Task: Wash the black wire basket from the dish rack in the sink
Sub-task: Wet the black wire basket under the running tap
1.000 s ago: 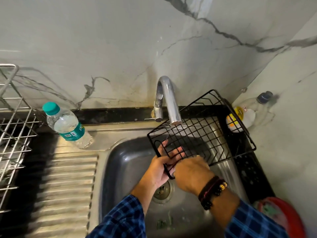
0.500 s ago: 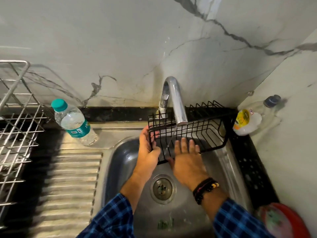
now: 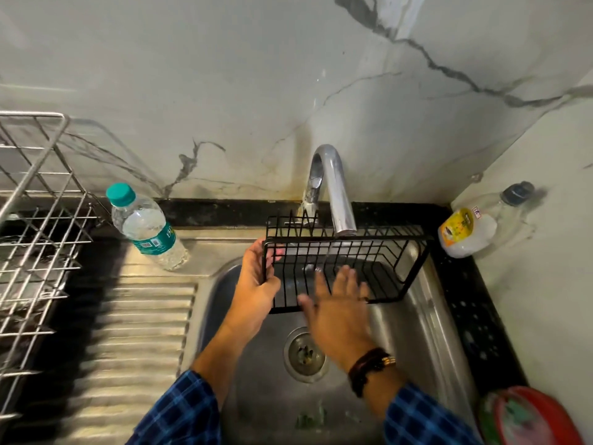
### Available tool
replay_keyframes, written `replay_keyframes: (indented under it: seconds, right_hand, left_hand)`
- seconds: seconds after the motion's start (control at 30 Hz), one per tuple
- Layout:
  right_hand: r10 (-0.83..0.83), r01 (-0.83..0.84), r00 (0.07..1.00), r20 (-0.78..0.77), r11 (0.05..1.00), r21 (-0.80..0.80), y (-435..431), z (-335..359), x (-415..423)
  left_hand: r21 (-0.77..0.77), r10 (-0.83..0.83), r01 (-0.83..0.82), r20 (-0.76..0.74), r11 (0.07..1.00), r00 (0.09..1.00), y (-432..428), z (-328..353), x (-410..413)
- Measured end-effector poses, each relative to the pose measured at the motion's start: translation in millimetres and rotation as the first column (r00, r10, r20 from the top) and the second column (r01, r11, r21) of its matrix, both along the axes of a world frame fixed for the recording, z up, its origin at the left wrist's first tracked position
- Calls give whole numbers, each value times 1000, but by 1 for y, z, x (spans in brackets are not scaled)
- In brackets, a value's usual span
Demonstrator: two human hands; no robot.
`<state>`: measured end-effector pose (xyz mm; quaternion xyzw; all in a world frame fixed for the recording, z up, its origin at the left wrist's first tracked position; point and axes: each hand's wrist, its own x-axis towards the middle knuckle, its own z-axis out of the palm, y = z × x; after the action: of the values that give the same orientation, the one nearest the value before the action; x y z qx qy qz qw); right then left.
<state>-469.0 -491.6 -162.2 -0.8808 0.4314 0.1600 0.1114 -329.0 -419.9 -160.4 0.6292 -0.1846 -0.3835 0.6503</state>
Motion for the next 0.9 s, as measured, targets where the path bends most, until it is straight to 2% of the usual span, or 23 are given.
replay_keyframes:
  seconds: [0.07,0.13,0.23,0.37,0.47,0.57,0.63,0.73,0.8,0.83,0.87,0.9]
  right_hand:
    - [116,-123,991,70,987,106,15,0,7]
    - [152,-165,983,105,977,132,1,4,-5]
    - [214,-214,976,37,977,-6,-36,2,-33]
    - [443,-444,894,-69,855,-267,-60,-6,-30]
    - [399,-431,902,-164,850,-304,-73,-1,-28]
    - [315,-340,940,-127,882,-326,-76,4,-28]
    - [370,-390,919,-137,907,-160,-63,3,-24]
    - [554,-546,813,-178,832,93,-44,7,-31]
    - [580,-554,806,-116,810,194,-45,17,-42]
    - [550,-532,833,-56,824,195,-47,21,-47]
    - [502,-503,864,38,855,129,-50,25,-50]
    - [460,-463,872,166,886,-21,-53,27,-52]
  left_hand:
    - [36,5,-5,3,999,1000,1,7,-2]
    - [92,46,-47,14,995,999,8,17,8]
    - [216,27,-47,96,975,995,21,44,23]
    - [330,-182,79,294,941,938,22,82,22]
    - [417,-272,103,370,903,889,18,102,30]
    - [478,-274,114,280,871,920,17,113,36]
    - [480,-235,134,158,867,959,17,113,38]
    - [513,-162,99,81,853,983,22,104,39]
    - [517,-146,119,13,848,989,28,96,38]
    - [536,-152,151,-43,830,987,32,93,37]
    - [559,-166,202,-114,804,979,35,90,36]
    - [571,-186,269,-200,776,962,38,86,36]
